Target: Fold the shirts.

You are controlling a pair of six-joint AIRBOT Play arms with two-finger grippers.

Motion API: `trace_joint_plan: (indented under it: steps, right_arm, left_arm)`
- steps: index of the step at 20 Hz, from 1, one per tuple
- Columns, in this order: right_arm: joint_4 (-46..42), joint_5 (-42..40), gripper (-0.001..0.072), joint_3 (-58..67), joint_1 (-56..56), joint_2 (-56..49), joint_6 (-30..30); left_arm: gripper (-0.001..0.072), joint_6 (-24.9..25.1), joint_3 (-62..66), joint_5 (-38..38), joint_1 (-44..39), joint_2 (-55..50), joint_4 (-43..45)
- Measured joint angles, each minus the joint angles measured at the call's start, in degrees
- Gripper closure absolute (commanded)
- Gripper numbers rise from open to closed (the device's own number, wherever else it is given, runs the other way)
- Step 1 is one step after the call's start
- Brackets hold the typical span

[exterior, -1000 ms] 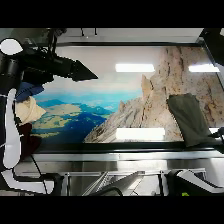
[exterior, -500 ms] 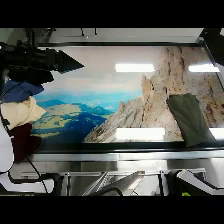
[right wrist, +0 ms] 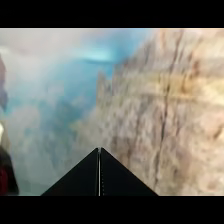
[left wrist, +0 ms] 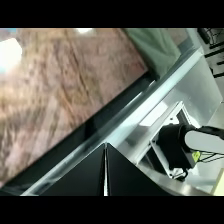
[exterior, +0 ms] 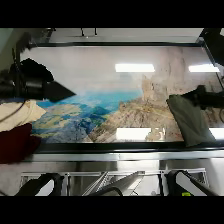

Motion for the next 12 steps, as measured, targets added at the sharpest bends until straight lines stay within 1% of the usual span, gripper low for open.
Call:
trace_joint_plan:
  steps: [3,5,8,12]
  right_arm:
    - [-1.33,-0.46,0.0689,-2.40,4.83,-0.02,-1.16]
    - [-1.73,-0.55,0.0689,-3.08,6.21,-0.11,-1.44]
    - [-2.08,-0.50,0.0689,-3.52,7.15,-0.13,-1.53]
    - [-2.32,-0.33,0.0689,-3.74,7.54,-0.15,-1.55]
  left_arm:
    - [0.0687,-0.59,-12.20,1.86,-0.09,7.10,1.33]
    - [0.0687,-0.98,-17.03,2.73,-0.09,9.92,1.62]
    - [0.0687,-1.36,-22.05,3.69,-0.09,12.98,2.01]
    - [0.0687,-1.49,-25.00,4.33,-0.09,14.95,2.12]
